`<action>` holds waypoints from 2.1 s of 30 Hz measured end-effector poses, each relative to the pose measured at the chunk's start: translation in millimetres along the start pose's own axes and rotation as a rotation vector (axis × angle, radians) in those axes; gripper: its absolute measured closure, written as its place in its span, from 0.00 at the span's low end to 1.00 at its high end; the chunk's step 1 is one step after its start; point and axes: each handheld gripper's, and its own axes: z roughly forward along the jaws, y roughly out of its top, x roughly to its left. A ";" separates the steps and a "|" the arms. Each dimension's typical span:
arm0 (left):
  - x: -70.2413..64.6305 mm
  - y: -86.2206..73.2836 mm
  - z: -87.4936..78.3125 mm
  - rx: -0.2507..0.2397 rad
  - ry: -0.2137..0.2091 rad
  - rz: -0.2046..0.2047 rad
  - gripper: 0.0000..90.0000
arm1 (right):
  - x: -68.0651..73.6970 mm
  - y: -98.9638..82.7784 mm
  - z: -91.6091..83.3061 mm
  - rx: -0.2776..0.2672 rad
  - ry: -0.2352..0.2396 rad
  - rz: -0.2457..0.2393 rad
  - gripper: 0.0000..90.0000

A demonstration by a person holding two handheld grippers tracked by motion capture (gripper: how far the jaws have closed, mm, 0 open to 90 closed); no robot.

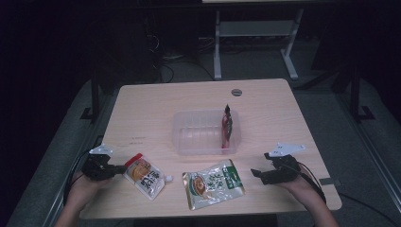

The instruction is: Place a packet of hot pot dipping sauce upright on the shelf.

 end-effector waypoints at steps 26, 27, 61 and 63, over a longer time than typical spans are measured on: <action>-19.3 -6.9 1.7 0.045 -0.032 0.031 1.00 | -1.1 -0.8 -1.1 -0.007 -0.004 0.012 0.20; -22.9 -9.2 0.5 0.049 -0.040 0.040 1.00 | -1.4 -0.9 -1.1 -0.005 -0.004 0.011 0.20; -71.1 21.5 22.3 0.021 -0.083 0.140 1.00 | 76.3 72.9 51.7 0.012 0.301 -0.142 0.21; -71.1 21.7 22.4 0.017 -0.085 0.138 1.00 | 80.2 75.5 55.4 0.016 0.310 -0.148 0.21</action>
